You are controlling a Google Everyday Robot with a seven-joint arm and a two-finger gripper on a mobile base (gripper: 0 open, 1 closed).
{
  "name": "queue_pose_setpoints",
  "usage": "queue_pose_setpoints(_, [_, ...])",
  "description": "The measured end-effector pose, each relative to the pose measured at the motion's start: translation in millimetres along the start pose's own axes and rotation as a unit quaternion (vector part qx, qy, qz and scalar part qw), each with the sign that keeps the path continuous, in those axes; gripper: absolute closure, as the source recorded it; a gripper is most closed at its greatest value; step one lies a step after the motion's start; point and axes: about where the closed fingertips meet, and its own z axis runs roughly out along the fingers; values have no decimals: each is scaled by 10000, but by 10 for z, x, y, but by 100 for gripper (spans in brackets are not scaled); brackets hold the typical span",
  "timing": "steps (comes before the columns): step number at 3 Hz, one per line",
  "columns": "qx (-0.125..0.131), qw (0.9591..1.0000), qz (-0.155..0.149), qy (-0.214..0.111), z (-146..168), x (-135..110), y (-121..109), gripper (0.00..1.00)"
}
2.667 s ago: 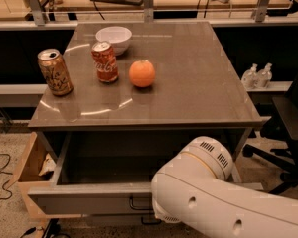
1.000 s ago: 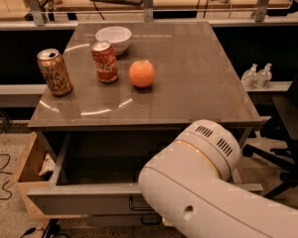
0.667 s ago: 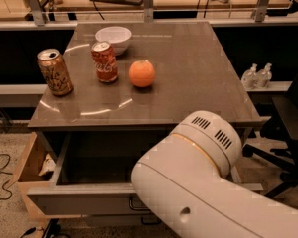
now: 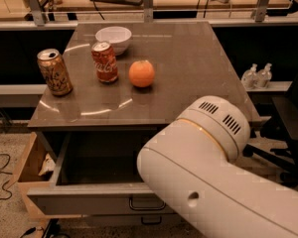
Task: Open top drawer
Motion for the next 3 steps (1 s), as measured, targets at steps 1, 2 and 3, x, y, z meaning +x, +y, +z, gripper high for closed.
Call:
queue_pose_setpoints(1, [136, 9998, -29, -128, 122, 33, -220, 100])
queue_pose_setpoints(2, [140, 9991, -30, -401, 409, 35, -415, 100])
queue_pose_setpoints(3, [70, 9976, -38, -693, 736, -1, -571, 100])
